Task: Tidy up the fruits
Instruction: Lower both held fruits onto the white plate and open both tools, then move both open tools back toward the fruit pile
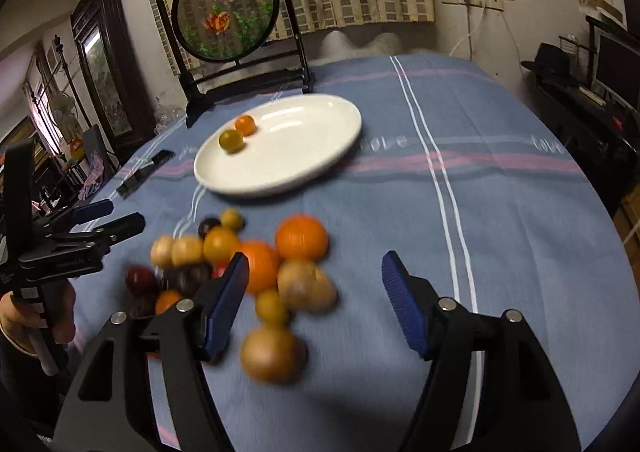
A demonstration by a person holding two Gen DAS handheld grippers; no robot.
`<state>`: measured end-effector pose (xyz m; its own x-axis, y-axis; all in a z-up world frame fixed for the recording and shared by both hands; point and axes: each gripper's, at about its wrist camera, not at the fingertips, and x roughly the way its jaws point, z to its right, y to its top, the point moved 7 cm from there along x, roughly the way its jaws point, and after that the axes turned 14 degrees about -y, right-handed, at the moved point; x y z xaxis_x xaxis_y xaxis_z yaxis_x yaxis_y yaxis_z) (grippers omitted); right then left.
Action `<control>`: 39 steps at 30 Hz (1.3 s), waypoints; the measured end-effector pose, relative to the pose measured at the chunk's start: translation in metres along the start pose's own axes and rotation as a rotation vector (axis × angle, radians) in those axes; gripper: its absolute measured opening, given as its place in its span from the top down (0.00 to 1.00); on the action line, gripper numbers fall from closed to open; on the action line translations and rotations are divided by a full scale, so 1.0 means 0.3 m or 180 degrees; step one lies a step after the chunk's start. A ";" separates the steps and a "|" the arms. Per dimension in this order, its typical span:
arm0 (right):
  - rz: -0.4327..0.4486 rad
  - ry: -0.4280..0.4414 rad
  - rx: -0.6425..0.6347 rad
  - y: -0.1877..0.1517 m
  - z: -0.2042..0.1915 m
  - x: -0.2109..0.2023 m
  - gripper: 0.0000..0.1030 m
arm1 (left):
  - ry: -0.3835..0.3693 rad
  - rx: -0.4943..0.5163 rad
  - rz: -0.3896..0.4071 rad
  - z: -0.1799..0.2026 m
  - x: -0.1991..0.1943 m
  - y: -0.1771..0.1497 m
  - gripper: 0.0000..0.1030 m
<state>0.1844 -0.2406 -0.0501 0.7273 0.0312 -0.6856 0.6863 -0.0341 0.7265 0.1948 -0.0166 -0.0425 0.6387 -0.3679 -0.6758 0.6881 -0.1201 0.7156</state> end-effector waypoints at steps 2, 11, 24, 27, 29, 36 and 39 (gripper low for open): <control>-0.0034 0.0040 0.0036 -0.047 0.002 -0.016 0.32 | -0.0028 -0.0022 -0.0002 0.013 -0.028 -0.048 0.06; -0.0235 0.0219 -0.0018 -0.204 -0.046 -0.061 0.32 | -0.0143 -0.0287 -0.0298 0.015 -0.053 -0.229 0.06; -0.0096 0.0231 -0.0314 -0.212 -0.126 -0.074 0.15 | -0.0232 -0.0396 -0.0342 -0.040 -0.044 -0.258 0.07; -0.0102 0.0207 -0.0304 -0.207 -0.128 -0.061 0.15 | -0.0241 -0.0548 -0.0352 -0.069 -0.028 -0.250 0.07; -0.0144 0.0210 -0.0285 -0.208 -0.125 -0.049 0.15 | -0.0242 -0.0589 -0.0383 -0.077 -0.009 -0.245 0.07; -0.0220 0.0269 -0.0220 -0.209 -0.114 -0.033 0.15 | -0.0336 -0.0821 -0.0456 -0.103 0.042 -0.233 0.07; -0.0226 0.0298 -0.0217 -0.210 -0.118 -0.033 0.15 | -0.0335 -0.0927 -0.0458 -0.128 0.053 -0.223 0.07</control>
<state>0.1339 -0.2035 -0.0874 0.6715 0.1243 -0.7305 0.7323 0.0394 0.6799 0.1721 0.0211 -0.1077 0.4993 -0.4611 -0.7335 0.8478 0.0851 0.5235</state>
